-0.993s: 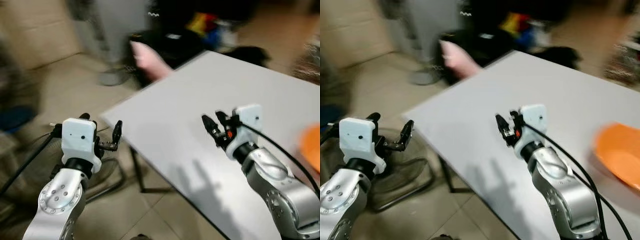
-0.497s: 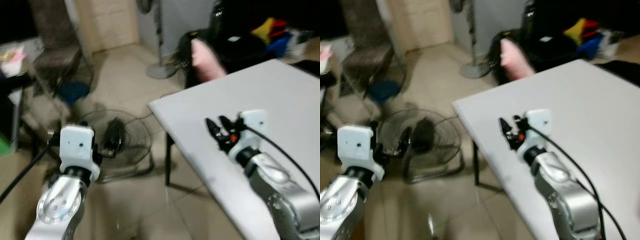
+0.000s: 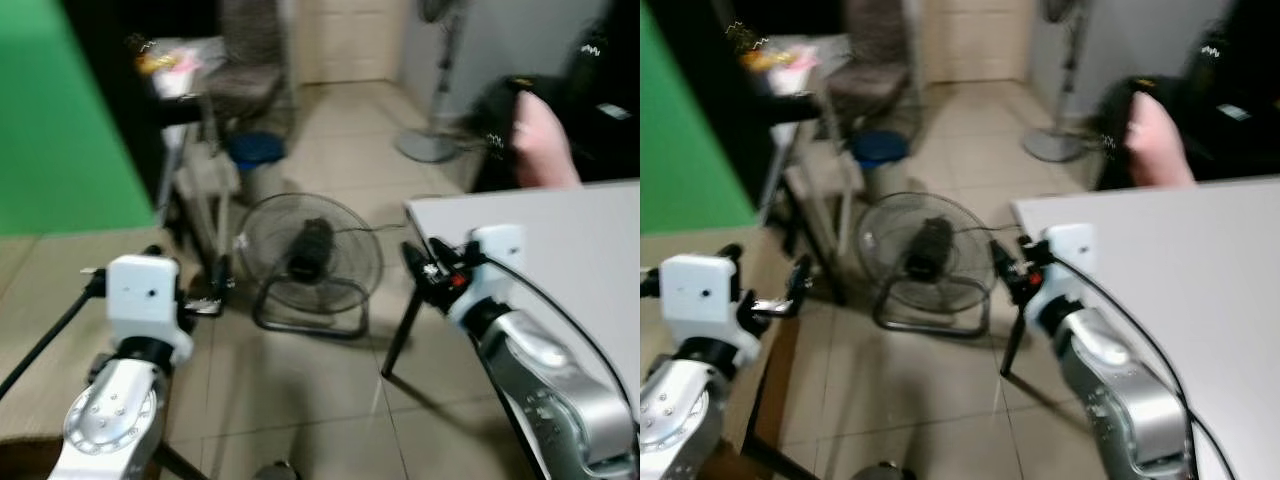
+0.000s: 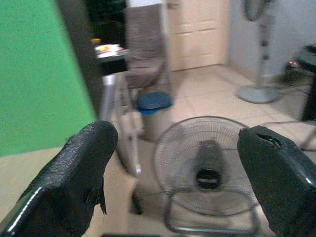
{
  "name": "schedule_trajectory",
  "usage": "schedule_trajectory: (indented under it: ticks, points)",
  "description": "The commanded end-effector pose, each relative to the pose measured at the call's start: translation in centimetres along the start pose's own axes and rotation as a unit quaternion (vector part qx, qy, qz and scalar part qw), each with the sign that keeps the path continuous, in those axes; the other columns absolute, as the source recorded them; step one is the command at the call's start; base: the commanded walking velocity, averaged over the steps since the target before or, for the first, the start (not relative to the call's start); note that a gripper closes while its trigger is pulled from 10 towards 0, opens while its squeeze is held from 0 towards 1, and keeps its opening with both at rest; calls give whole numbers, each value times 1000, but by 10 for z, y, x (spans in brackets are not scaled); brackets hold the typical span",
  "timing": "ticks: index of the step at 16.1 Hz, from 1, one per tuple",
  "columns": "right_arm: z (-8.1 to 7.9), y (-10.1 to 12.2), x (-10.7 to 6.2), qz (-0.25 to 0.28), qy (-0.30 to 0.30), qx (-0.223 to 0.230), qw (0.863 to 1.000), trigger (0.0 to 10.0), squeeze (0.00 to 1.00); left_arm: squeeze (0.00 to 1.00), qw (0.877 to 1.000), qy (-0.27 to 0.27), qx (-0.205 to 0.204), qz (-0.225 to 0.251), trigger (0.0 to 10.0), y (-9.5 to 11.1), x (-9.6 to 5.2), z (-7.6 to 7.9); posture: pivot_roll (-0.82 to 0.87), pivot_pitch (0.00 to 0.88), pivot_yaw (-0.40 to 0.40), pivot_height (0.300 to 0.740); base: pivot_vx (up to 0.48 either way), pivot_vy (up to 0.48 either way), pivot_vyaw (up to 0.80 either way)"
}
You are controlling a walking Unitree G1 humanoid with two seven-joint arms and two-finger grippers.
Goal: Setting the table
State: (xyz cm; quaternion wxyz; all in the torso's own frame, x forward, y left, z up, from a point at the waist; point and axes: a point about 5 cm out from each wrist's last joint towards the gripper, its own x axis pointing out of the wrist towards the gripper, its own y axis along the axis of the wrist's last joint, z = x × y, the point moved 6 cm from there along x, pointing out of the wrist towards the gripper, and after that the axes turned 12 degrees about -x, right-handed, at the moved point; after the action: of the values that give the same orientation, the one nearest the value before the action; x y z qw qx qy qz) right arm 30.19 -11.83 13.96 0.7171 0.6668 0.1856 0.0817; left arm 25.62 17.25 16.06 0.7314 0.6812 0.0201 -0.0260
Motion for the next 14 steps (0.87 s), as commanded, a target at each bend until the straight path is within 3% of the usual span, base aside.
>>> schedule_trajectory:
  ticks: [1, 8, 14]
  points:
    - [7, -2, -1, -5, -9, -1, 1000, 10000, 0, 0, 1000, -3, -1, 2, 10000, 2, -1, 3, -22, 0, 34, 740, 0, 255, 800]
    - [7, -7, 1, -9, 1, -4, 1000, 10000, 0, 0, 1000, 1, 0, 2, 10000, 1, -3, 3, -11, 0, 21, 740, 0, 270, 800]
    - [19, -7, 2, 0, -19, 0, 1000, 10000, 0, 0, 1000, -1, 4, 2, 10000, 1, -2, 3, -15, 0, 22, 740, 0, 271, 0]
